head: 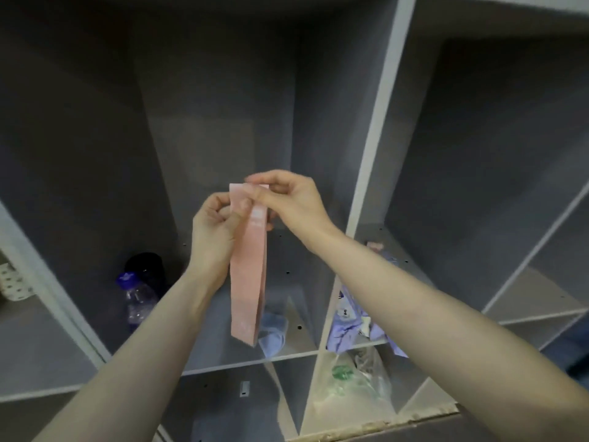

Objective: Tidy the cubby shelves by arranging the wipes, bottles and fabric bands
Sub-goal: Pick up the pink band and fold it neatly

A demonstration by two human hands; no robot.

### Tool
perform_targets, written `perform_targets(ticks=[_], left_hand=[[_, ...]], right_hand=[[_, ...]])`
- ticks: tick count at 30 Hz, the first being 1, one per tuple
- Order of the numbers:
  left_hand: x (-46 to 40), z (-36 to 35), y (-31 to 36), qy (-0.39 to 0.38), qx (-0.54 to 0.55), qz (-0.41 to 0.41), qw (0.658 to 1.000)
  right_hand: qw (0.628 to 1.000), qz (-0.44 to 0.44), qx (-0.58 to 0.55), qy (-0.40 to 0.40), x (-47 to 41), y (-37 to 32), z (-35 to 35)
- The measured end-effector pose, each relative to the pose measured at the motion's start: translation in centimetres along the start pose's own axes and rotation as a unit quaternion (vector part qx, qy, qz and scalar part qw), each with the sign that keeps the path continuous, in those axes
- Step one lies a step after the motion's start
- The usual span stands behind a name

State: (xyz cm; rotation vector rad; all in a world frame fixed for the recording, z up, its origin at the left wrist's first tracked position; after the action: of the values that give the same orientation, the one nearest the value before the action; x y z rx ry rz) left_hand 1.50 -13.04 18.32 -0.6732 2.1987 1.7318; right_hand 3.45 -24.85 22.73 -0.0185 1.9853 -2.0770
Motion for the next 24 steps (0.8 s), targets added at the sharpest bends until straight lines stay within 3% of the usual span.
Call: perform_targets(ticks=[8, 12, 15, 24], left_hand=[[4.1, -6.8, 2.8, -0.055, 0.083, 0.017, 0.995], [6.6, -12.0, 2.6, -0.14, 0.126, 0.076, 0.979], [8.4, -15.5, 2.5, -0.187, 0.096, 0.091, 0.973], [9.0, -24.0, -0.1, -0.111, 0.101, 0.105, 0.983]], right_hand=[[0.994, -0.018, 0.104, -0.024, 5.1, -3.9, 6.4], [0.993, -0.008, 0.121, -0.011, 8.6, -4.9, 11.0], [0.993, -0.025, 0.115, 0.014, 10.4, -5.1, 14.6], [0.993, -0.053, 0.084, 0.059, 11.3, -3.6, 23.9]])
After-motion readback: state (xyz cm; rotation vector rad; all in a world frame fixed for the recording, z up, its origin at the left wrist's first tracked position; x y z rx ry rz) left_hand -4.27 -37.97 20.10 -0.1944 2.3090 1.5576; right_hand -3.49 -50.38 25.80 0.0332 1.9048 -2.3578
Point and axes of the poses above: each hand's wrist, its own x-axis away from the middle knuckle, its own z-axis out of the back of the hand, y = z × x, the point moved 5 cm from there along -x, towards the middle knuckle, and after that the axes turned 7 degrees about -z, right-handed, at the moved point
